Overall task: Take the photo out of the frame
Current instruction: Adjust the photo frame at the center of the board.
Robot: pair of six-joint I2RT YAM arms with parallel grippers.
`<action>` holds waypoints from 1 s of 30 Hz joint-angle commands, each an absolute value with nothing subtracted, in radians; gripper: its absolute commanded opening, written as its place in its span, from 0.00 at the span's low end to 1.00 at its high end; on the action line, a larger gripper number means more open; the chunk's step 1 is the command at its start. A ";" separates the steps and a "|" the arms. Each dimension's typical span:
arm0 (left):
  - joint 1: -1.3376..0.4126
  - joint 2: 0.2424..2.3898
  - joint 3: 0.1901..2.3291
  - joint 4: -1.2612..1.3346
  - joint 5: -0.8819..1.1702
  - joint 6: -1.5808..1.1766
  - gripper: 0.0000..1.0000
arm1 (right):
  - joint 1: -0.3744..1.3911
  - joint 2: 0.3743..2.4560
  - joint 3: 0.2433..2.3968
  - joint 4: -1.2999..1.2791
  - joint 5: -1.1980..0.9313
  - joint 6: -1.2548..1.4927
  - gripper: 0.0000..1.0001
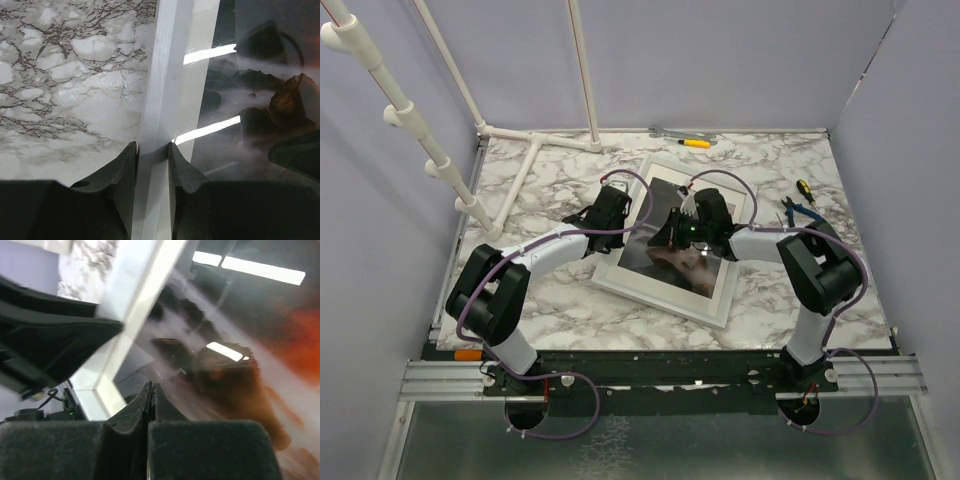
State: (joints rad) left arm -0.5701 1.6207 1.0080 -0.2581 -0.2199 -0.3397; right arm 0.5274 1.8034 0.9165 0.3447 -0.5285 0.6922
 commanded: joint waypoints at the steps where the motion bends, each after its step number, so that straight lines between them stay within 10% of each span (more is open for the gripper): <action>1: -0.569 1.567 1.058 -0.232 -0.275 -0.357 0.00 | 0.530 1.921 0.932 0.358 -0.510 0.717 0.01; 30: -0.569 1.541 1.059 -0.250 -0.278 -0.356 0.00 | 0.529 1.898 0.905 0.332 -0.540 0.679 0.01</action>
State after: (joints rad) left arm -0.5709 1.6005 1.0080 -0.2855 -0.2203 -0.3439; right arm 0.5285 1.7813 0.9451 0.3706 -0.5655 0.6834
